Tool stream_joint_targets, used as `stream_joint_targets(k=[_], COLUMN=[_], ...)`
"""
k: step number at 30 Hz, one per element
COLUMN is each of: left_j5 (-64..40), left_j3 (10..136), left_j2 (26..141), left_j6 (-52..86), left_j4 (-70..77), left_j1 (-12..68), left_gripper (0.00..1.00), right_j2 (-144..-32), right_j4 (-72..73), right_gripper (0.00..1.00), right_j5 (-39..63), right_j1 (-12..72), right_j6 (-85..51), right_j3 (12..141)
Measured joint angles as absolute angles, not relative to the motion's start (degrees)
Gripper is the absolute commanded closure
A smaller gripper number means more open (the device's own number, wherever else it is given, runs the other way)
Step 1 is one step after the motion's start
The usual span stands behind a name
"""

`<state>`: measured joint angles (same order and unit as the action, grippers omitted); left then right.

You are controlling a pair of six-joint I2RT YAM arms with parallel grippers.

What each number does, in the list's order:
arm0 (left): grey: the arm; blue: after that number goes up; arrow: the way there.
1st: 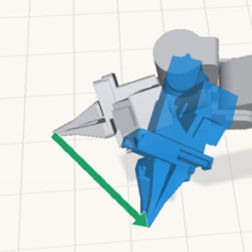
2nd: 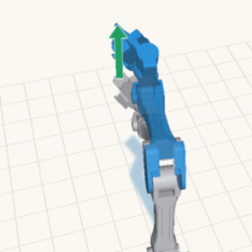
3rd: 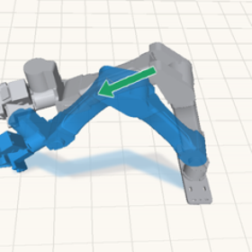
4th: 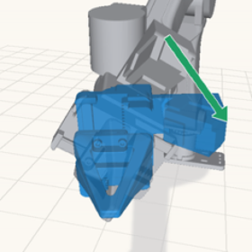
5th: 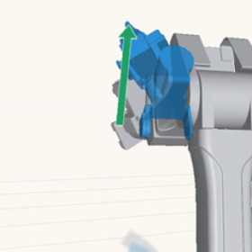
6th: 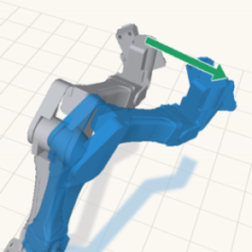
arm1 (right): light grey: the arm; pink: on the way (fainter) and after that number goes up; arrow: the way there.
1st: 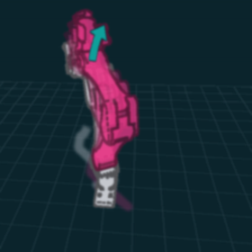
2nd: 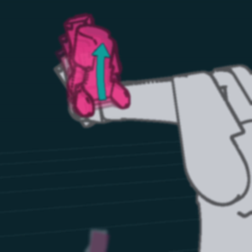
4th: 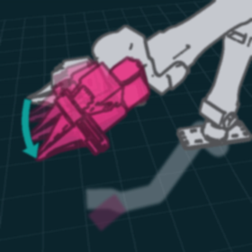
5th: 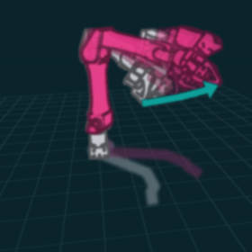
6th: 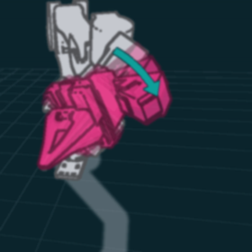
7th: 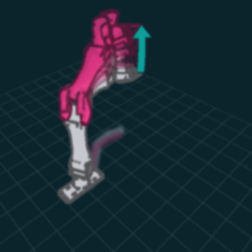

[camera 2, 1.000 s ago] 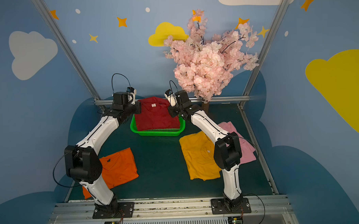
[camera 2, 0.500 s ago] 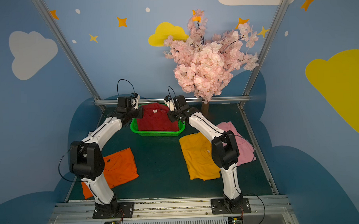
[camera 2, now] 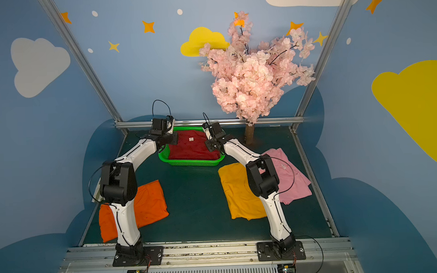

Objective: Put the folded t-shirts into the basket
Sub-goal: Place the T-shirt in the bin, then adjust the T-shirt at the center of the board.

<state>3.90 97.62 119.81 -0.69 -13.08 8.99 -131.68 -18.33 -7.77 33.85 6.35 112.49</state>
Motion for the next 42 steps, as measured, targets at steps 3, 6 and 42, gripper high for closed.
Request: stream_joint_targets(k=[3, 6, 42], left_j5=[4.69, 5.23, -16.05], left_j3=[101.65, 106.04, 31.16], left_j2=[123.46, 126.72, 62.33], left_j6=[-0.82, -0.75, 27.00], left_j4=[-13.61, -15.31, -1.06], left_j1=[8.99, 8.99, 22.68], left_gripper=[0.50, 0.44, 0.14], right_j2=[-135.83, -140.05, -90.30], right_j4=[-18.26, -19.57, -28.29], right_gripper=[0.58, 0.53, 0.28], right_j5=[-11.86, -15.38, -4.80], right_j1=[33.85, 33.85, 41.50], right_j6=[6.42, 6.42, -11.62], right_j3=[117.47, 123.37, 55.33])
